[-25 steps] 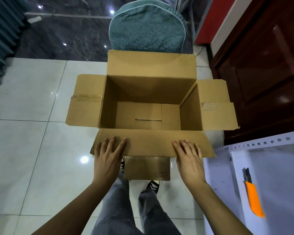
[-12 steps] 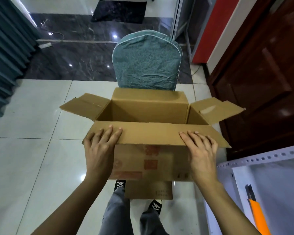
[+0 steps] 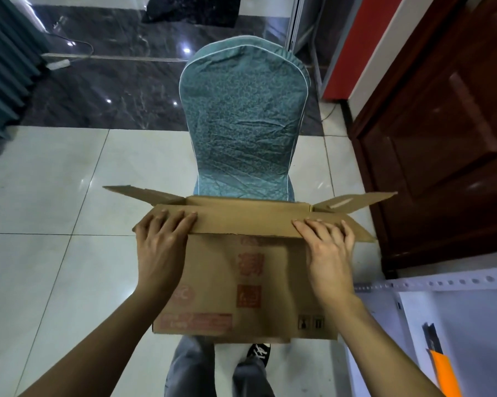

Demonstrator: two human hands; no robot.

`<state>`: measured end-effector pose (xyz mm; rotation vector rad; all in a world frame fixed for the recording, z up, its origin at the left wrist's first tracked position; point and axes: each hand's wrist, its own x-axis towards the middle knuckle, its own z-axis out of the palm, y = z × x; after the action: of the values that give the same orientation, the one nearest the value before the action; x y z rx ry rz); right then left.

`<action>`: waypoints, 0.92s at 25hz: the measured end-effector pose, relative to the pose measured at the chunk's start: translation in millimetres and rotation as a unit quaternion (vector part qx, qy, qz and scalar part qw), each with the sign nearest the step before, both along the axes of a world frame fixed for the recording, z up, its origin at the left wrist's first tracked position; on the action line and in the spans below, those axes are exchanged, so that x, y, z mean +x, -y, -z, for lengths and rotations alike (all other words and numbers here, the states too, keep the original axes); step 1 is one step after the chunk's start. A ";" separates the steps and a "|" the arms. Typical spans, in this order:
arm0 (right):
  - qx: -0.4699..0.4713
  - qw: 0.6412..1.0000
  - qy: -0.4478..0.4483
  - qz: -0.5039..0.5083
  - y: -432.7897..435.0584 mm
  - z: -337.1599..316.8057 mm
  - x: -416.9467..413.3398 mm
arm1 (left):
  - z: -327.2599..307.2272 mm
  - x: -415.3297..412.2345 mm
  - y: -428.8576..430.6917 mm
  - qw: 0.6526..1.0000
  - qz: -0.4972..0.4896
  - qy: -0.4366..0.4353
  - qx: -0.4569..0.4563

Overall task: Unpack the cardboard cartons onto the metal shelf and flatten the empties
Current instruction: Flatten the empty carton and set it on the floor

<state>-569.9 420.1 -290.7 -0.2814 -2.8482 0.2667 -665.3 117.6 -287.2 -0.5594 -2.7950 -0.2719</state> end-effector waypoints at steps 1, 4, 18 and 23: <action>0.000 1.000 -0.004 0.000 -0.6 -0.4 -4.8 | -5.0 -4.7 -2.9 1.000 -0.003 -0.005 0.012; -0.002 1.000 -0.010 0.000 -3.6 1.2 -13.3 | -16.2 -1.6 -14.8 0.999 -0.017 -0.018 0.043; 0.012 0.999 -0.050 -0.004 -10.0 -10.8 -17.7 | 105.5 97.7 -17.8 0.959 0.007 0.280 -0.039; -0.003 0.996 -0.091 0.008 -11.9 -22.9 -7.6 | 108.3 96.5 -15.2 0.954 0.001 0.297 -0.041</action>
<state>-577.4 432.1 -267.7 -0.2665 -2.6643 0.2817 -568.8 132.7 -395.6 -0.5732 -3.3989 -0.3798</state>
